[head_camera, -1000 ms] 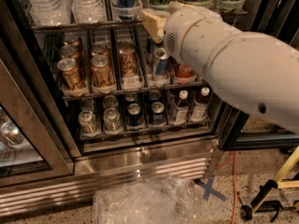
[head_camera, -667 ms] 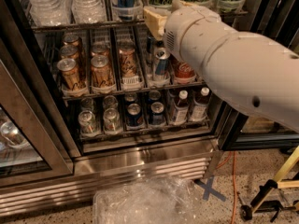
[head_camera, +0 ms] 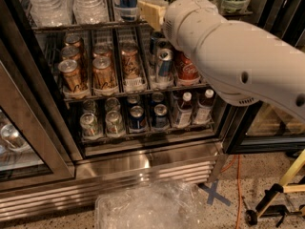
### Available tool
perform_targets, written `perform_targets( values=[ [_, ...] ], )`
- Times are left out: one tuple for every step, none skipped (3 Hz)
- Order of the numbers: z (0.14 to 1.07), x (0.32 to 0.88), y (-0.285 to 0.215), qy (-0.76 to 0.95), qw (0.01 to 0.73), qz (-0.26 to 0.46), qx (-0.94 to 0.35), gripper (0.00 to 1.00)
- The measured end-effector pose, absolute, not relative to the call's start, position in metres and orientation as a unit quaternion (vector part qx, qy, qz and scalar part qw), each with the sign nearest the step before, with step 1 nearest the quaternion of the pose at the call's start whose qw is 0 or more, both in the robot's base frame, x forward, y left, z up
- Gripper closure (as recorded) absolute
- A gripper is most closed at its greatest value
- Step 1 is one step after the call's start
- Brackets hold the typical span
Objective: Pick green can from top shelf of fridge
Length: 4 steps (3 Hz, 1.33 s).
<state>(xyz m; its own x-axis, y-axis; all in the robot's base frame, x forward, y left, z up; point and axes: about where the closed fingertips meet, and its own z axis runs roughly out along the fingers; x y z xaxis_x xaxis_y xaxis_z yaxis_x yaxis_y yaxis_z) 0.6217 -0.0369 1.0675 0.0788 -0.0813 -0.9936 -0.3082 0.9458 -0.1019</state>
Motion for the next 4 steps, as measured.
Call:
perform_targets(
  values=[
    [1.073,0.637,-0.036,0.670,0.727,0.071,-0.134,0.29],
    [1.079,0.647,-0.036,0.665,0.733,0.062,-0.126,0.29],
    [1.083,0.653,-0.038,0.663,0.738,0.052,-0.117,0.28],
    [1.087,0.658,-0.038,0.662,0.740,0.046,-0.110,0.27]
  ],
)
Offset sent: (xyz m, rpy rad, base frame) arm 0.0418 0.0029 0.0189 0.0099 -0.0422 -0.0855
